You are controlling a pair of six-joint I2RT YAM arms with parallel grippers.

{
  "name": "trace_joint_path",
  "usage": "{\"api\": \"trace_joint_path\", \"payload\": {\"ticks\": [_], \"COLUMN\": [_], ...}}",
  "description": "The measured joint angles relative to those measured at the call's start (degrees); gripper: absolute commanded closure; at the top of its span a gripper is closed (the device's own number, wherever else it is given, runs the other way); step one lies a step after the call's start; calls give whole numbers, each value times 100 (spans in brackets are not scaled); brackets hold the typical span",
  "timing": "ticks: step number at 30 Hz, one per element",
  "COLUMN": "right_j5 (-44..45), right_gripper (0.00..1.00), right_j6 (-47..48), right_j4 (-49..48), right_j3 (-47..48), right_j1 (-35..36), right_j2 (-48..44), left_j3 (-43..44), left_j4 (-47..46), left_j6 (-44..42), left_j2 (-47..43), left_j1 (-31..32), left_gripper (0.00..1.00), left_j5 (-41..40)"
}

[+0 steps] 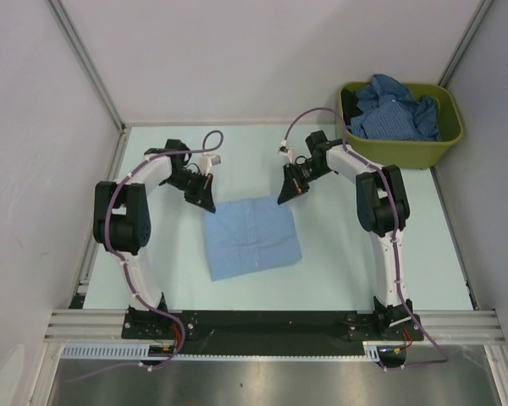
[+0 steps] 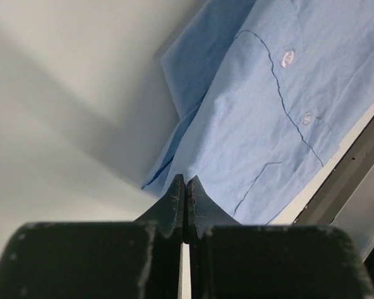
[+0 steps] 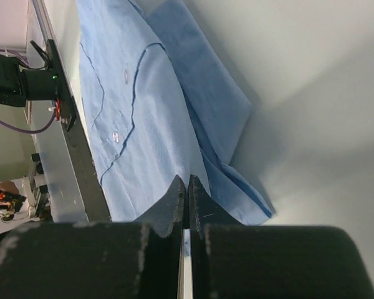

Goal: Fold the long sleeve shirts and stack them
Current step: Fold the shirt

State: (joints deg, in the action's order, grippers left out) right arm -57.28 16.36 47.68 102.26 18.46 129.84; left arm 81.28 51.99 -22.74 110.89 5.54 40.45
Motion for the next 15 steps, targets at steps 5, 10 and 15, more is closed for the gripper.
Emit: {"api": "trace_joint_path", "payload": {"ticks": [5, 10, 15], "right_j5": [46, 66, 0], "right_gripper": [100, 74, 45], "right_j6": [-28, -186, -391], "right_j4": [-103, -317, -295], "right_j3": [105, 151, 188], "right_j1": [-26, -59, -177], "right_j2": [354, 734, 699], "left_j3": [-17, -17, -35], "left_j4": [-125, -422, -490], "left_j6": [22, 131, 256], "left_j2": [319, 793, 769], "left_j1": [-90, -103, -221], "left_gripper": [95, 78, 48], "left_j5": [-26, -17, 2]}}
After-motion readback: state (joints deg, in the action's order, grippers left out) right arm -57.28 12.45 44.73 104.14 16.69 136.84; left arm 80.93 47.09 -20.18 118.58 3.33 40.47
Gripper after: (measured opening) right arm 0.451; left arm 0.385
